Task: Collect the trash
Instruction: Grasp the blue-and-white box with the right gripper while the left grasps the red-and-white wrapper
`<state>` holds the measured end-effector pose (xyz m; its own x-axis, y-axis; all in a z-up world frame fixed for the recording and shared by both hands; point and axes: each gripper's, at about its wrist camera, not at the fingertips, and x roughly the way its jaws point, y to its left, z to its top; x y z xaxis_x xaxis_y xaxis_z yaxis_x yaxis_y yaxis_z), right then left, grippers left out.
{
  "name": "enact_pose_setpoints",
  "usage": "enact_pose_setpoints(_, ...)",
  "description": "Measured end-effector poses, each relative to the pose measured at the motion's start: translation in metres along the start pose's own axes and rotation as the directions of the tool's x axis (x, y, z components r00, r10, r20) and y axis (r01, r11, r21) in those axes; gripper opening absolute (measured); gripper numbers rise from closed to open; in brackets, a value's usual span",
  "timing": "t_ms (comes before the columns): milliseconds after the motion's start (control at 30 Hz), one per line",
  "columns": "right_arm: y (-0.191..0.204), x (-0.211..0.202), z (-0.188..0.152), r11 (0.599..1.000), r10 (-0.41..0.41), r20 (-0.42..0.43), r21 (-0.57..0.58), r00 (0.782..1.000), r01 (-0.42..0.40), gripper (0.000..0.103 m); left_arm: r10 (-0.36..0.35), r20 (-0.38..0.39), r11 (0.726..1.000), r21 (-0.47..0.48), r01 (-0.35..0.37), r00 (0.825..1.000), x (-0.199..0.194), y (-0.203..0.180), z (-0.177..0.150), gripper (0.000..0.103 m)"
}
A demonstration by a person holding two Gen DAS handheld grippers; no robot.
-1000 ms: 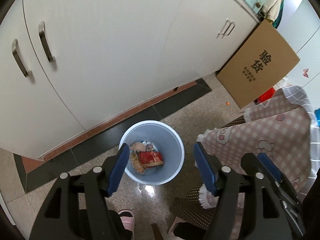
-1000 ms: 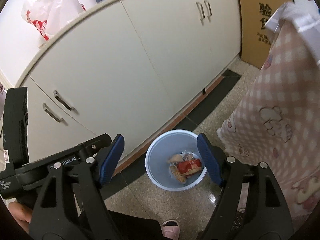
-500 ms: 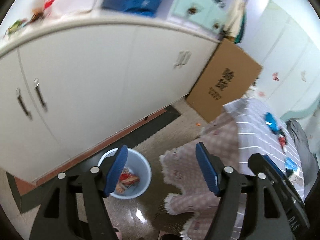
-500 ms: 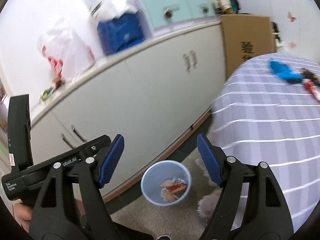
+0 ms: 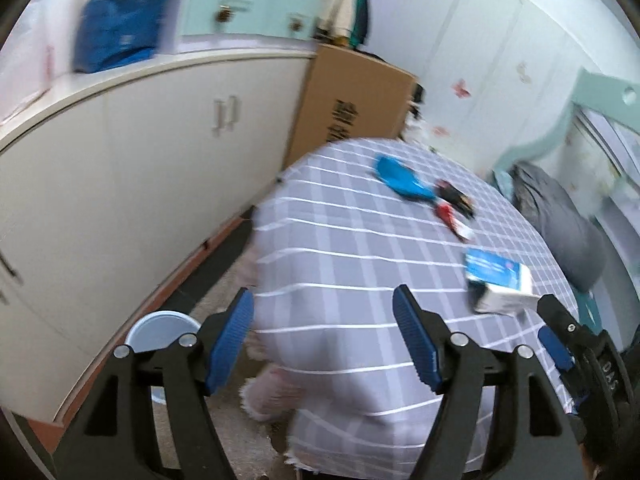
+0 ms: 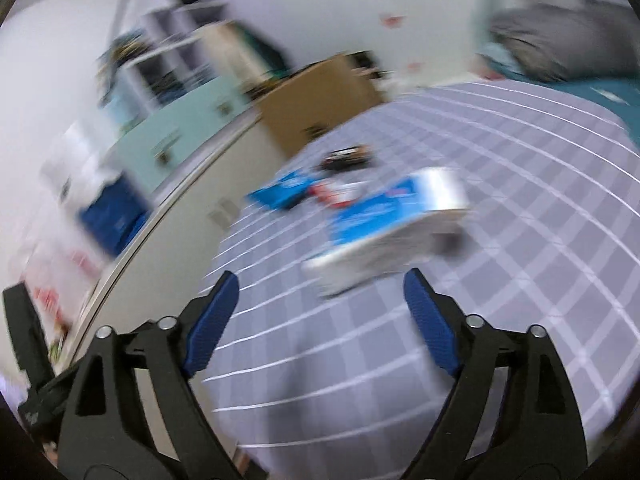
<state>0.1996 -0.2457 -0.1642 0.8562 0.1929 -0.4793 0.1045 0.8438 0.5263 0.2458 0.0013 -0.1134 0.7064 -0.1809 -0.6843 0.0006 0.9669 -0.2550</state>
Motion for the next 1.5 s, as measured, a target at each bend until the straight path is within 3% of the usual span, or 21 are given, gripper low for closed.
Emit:
enact_pose_setpoints(167, -0.041, 0.01, 0.01, 0.984, -0.02, -0.009, 0.179, 1.0, 0.022, 0.089, -0.012, -0.036, 0.999, 0.042, 0.013, 0.999, 0.018, -0.03, 0.0, 0.071)
enact_pose_setpoints(300, -0.041, 0.031, 0.026, 0.982, 0.007, -0.021, 0.19, 1.0, -0.003, 0.089, -0.004, -0.045, 1.0, 0.031, 0.005, 0.999, 0.028, -0.041, 0.006, 0.071)
enact_pose_setpoints(467, -0.038, 0.06, 0.043, 0.986, -0.041, -0.058, 0.159, 0.997, 0.05, 0.088, 0.01, -0.051, 1.0, 0.022, -0.009, 0.999, 0.039, -0.048, 0.019, 0.071)
enact_pose_setpoints(500, -0.036, 0.064, 0.045, 0.986, -0.044, -0.063, 0.155, 0.997, 0.053, 0.082, 0.013, -0.05, 1.0, 0.02, -0.012, 0.999, 0.041, -0.049, 0.021, 0.071)
enact_pose_setpoints(533, -0.036, 0.064, 0.046, 0.987, -0.051, -0.065, 0.146, 0.997, 0.06, 0.066, 0.014, -0.049, 1.0, 0.018, -0.013, 0.999, 0.043, -0.05, 0.024, 0.071)
enact_pose_setpoints(600, -0.039, 0.073, 0.05, 0.99, -0.037, -0.106, 0.13, 0.994, 0.051, 0.042, 0.013, -0.047, 1.0, 0.012, -0.012, 0.999, 0.048, -0.056, 0.03, 0.071)
enact_pose_setpoints(700, -0.04, 0.077, 0.053, 0.993, -0.024, -0.119, 0.112, 0.993, 0.038, 0.038, -0.002, -0.046, 1.0, 0.012, 0.003, 0.999, 0.058, -0.068, 0.039, 0.071)
enact_pose_setpoints(933, -0.047, 0.066, 0.084, 0.999, -0.051, -0.025, -0.016, 0.998, 0.05, 0.019, -0.03, -0.081, 0.997, 0.064, 0.035, 0.996, 0.092, -0.103, 0.052, 0.071)
enact_pose_setpoints(1100, -0.058, 0.066, 0.11, 0.995, -0.077, 0.027, -0.065, 0.997, 0.079, 0.011, -0.044, -0.119, 0.997, 0.059, 0.051, 0.992, 0.122, -0.119, 0.06, 0.071)
enact_pose_setpoints(1367, -0.074, 0.08, 0.136, 0.989, -0.105, 0.041, -0.102, 0.994, 0.108, 0.011, -0.061, -0.16, 0.996, 0.057, 0.071, 0.985, 0.164, -0.142, 0.073, 0.07)
enact_pose_setpoints(1433, -0.076, 0.083, 0.137, 0.989, -0.103, 0.034, -0.102, 0.994, 0.106, 0.011, -0.073, -0.175, 0.995, 0.053, 0.083, 0.982, 0.172, -0.147, 0.075, 0.061)
enact_pose_setpoints(1500, -0.077, 0.087, 0.136, 0.989, -0.101, 0.03, -0.103, 0.994, 0.103, 0.011, -0.07, -0.171, 0.995, 0.062, 0.082, 0.983, 0.177, -0.152, 0.076, 0.06)
